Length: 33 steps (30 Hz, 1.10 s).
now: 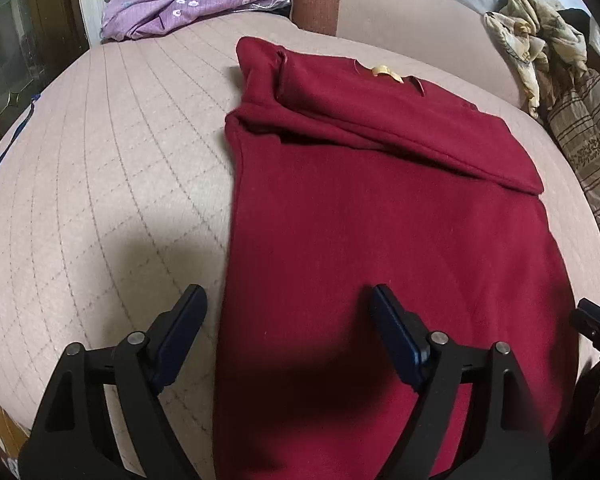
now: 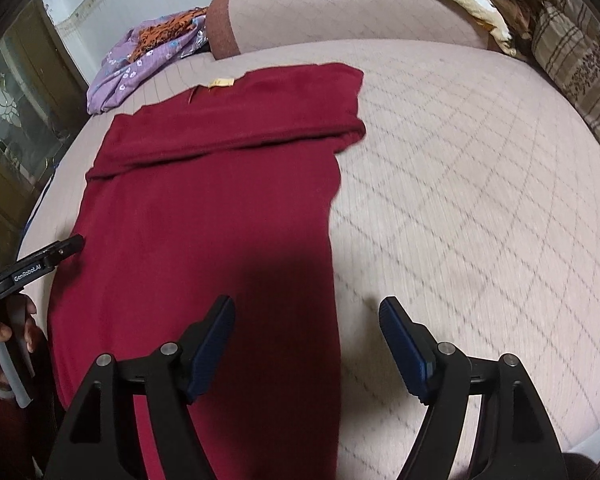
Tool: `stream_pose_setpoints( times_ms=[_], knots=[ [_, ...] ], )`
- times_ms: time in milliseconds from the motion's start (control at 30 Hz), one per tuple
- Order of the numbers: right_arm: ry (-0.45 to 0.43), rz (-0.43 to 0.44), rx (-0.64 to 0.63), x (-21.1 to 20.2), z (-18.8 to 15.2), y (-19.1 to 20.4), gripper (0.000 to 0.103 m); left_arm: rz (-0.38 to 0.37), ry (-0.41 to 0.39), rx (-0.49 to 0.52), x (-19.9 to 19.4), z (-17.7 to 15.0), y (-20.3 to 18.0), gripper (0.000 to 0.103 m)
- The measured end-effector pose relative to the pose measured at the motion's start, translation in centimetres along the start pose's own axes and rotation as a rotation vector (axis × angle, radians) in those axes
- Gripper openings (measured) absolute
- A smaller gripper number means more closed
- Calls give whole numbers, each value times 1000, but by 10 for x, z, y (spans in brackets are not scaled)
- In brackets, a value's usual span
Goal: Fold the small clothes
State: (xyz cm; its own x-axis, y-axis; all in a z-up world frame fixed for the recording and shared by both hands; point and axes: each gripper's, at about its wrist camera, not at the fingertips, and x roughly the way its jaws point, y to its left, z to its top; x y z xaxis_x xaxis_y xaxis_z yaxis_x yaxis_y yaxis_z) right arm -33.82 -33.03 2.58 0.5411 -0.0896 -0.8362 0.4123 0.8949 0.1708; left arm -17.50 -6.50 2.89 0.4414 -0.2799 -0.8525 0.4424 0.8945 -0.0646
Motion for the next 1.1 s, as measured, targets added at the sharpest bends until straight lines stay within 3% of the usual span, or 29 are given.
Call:
stream_pose_setpoints(
  times_ms=[100,233,567,667,1100],
  knots=[
    [7,-5,9,-1,-8,-4,76,23,-3,36,1,-5,-5,90],
    [11,-7,24,-2,-15,-8,77,28,9,33,4,-9,-5,103],
    [27,49,24,-15,-32,-10,78,-10,-46,81,-4,-27,-1,103],
    [48,84,35,-20,-40,-15,78,-46,3,118,-12,-31,3,103],
    [154,206,-1,-34,-86,-9,76,-125,178,31,-47,-92,20,103]
  ],
)
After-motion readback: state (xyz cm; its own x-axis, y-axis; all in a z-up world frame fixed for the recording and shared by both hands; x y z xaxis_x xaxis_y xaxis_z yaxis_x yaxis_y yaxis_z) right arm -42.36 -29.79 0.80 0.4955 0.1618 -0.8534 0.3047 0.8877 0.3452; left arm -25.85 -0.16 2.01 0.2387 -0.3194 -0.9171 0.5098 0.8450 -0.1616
